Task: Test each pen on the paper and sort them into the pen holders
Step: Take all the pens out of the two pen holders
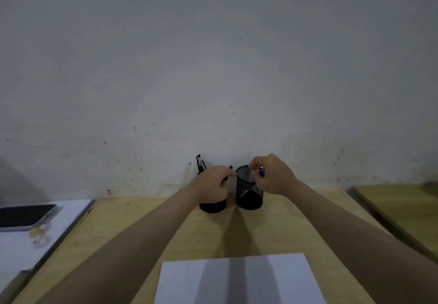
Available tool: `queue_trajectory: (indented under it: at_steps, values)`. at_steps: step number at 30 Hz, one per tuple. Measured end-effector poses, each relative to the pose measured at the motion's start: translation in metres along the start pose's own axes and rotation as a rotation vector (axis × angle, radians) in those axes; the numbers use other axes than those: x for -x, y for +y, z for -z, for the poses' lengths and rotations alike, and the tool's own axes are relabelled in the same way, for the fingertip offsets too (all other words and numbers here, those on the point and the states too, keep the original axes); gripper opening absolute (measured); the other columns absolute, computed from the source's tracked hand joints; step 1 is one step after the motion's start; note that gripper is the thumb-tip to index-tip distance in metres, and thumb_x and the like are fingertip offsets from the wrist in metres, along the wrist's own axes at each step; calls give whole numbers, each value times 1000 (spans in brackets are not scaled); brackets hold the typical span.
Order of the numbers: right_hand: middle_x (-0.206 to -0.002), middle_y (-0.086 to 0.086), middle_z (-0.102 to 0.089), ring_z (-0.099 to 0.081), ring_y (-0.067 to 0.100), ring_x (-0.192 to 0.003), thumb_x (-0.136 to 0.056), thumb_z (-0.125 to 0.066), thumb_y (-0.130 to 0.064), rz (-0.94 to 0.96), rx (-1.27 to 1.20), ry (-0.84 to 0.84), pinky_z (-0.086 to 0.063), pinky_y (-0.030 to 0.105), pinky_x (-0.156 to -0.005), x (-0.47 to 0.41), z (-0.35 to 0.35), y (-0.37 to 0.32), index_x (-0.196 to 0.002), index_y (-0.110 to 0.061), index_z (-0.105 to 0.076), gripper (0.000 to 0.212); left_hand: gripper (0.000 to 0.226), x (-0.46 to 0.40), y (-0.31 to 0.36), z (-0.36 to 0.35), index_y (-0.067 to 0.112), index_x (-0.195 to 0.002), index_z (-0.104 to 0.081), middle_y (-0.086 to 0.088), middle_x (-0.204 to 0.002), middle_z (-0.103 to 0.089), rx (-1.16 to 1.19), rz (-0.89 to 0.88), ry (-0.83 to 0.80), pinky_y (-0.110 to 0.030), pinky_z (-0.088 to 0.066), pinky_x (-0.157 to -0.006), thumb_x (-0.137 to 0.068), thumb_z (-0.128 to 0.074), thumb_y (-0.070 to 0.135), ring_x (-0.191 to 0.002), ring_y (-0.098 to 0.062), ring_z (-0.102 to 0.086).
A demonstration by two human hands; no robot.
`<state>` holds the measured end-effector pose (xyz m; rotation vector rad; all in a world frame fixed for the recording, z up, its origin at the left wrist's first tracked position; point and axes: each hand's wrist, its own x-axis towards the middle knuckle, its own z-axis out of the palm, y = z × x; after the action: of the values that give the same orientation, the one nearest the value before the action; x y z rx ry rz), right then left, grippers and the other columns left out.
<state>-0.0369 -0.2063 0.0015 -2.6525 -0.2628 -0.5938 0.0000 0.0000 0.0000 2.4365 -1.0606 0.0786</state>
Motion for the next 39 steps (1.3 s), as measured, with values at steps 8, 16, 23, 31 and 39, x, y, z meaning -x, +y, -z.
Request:
queue_trajectory:
  at_steps: [8, 16, 23, 31, 39]
  values:
    - [-92, 3, -72, -55, 27, -94, -80, -59, -16, 23, 88, 1, -46, 33, -73, -7, -12, 14, -101, -13, -68, 23, 49, -8, -36, 14, 24, -138, -38, -3, -153, -27, -652, -216, 76, -58, -11, -111, -90, -43, 25, -138, -25, -26]
    - [-87, 3, -72, -55, 27, -92, -81, -60, -19, 11, 108, -4, -49, 37, -76, -4, -15, 21, -97, -14, -68, 20, 51, -21, -43, 9, 33, -142, -29, -3, -156, -19, -712, -271, -3, -58, -7, -112, -91, -34, 39, -141, -26, -18]
    - [-86, 5, -72, -54, 27, -92, -81, -60, -17, 17, 104, -17, -46, 34, -75, -9, -16, 22, -97, -12, -69, 19, 64, -6, -70, 20, 22, -138, -38, -1, -149, -32, -569, -151, 138, -55, -15, -113, -83, -24, 54, -136, -23, -27]
    - [-78, 0, -70, -56, 26, -93, -78, -60, -20, 50, 185, 38, -36, 34, -83, -12, -17, 29, -91, -17, -71, 17, 58, 5, -89, 26, 17, -137, -37, -10, -143, -42, -764, -209, 209, -54, -30, -106, -86, -41, 42, -127, -29, -43]
    - [-84, 2, -71, -55, 28, -94, -79, -60, -18, 59, 152, 28, -40, 37, -82, -14, -18, 33, -93, -14, -71, 18, 83, -25, -69, 35, 30, -146, -22, 0, -156, -18, -1087, -670, 28, -56, -27, -107, -71, -55, 20, -136, -24, -34]
